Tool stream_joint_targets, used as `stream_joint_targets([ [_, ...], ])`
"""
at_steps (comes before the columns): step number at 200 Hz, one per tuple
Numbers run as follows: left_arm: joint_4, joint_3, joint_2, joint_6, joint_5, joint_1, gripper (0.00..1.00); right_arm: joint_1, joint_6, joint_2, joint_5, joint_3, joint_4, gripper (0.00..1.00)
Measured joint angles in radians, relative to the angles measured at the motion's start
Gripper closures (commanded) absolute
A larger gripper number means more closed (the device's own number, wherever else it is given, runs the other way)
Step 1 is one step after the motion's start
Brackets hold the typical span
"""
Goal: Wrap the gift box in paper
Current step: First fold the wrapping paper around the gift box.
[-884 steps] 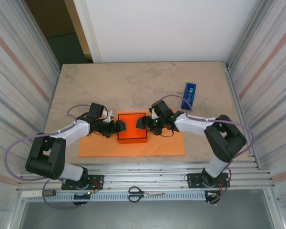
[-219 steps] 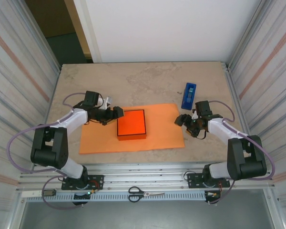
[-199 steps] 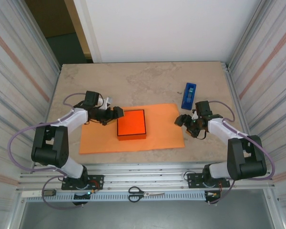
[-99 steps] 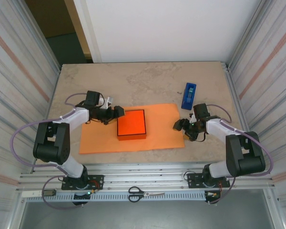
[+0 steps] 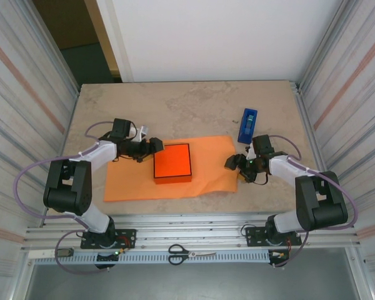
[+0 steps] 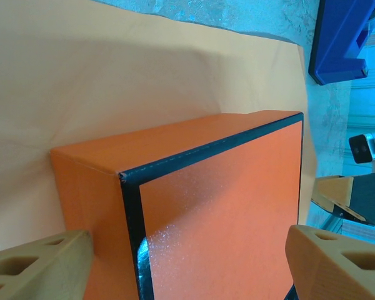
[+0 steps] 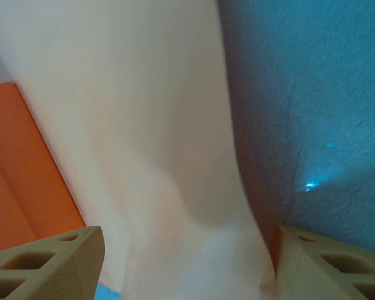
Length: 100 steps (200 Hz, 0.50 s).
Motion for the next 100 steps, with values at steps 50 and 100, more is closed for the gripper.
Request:
stream_joint_targets([
  [50,0.002,0.000,0.000,-0.001,0.002,0.000,0.19,0.000,0.003,-0.044,-0.032,-0.028,0.049,0.30],
  [100,0.017,0.002,0.000,-0.001,0.004,0.000,0.19,0.000,0.006,-0.047,-0.037,-0.031,0.066,0.31],
])
